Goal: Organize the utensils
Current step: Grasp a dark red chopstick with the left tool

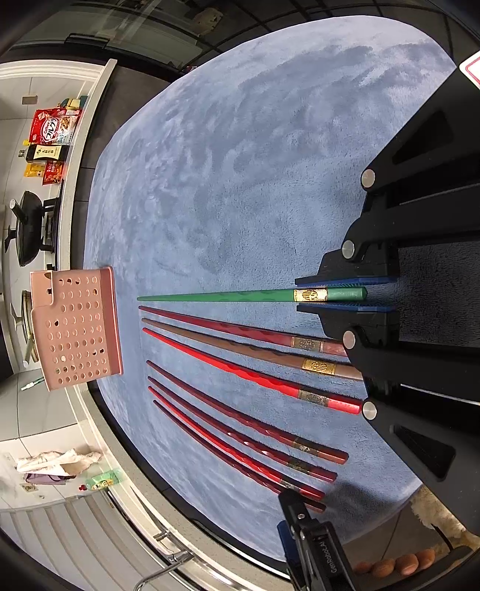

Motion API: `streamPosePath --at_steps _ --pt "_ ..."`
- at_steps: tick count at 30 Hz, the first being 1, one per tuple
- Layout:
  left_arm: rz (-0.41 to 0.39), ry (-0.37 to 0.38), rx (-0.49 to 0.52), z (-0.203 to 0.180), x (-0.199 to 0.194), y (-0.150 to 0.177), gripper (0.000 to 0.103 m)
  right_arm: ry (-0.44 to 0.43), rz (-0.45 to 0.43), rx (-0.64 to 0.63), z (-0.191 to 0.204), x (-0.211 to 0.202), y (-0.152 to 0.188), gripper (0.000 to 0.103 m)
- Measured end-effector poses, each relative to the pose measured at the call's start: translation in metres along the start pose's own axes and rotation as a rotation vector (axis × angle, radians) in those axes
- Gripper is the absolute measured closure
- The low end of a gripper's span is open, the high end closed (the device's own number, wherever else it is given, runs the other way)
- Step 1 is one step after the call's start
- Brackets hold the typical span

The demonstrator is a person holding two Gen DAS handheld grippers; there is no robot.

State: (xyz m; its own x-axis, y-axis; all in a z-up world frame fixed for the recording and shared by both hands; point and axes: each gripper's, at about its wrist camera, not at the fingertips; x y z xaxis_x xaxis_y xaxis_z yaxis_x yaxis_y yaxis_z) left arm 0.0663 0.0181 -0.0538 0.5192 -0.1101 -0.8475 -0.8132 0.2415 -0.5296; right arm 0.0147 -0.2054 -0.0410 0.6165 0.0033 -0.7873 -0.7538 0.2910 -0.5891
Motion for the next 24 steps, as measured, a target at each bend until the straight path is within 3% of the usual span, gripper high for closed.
streamPosePath --at_steps 5,8,11,13,15,24 --pt "-0.001 -0.001 0.005 0.001 -0.003 0.005 0.044 -0.001 0.001 0.002 0.000 0.000 0.000 0.096" --pt "-0.003 0.016 -0.005 0.003 -0.005 0.005 0.054 -0.001 0.000 0.002 0.000 0.000 0.000 0.096" --pt "-0.003 0.041 -0.013 0.005 -0.006 0.005 0.069 -0.001 0.001 0.002 -0.001 0.000 0.000 0.096" --pt "0.001 0.077 -0.022 0.007 -0.006 0.005 0.084 -0.002 0.001 0.003 -0.001 0.000 0.000 0.096" --pt "0.006 0.108 -0.029 0.007 -0.006 0.005 0.090 -0.004 0.002 0.007 -0.001 0.000 0.000 0.096" --pt "0.007 0.128 -0.045 0.011 -0.013 -0.001 0.094 -0.018 -0.014 0.028 -0.004 -0.012 -0.004 0.096"
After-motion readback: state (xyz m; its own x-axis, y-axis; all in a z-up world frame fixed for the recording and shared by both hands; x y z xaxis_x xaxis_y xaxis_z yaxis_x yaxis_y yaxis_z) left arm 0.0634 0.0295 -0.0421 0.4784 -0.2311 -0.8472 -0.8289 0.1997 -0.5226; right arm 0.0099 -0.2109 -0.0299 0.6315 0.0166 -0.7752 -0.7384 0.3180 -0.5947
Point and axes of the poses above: each gripper's, at about its wrist camera, not at the fingertips, and x roughly the way its jaws point, z to its left, y to its underside, and after that the axes turned 7 degrees about x, right-handed
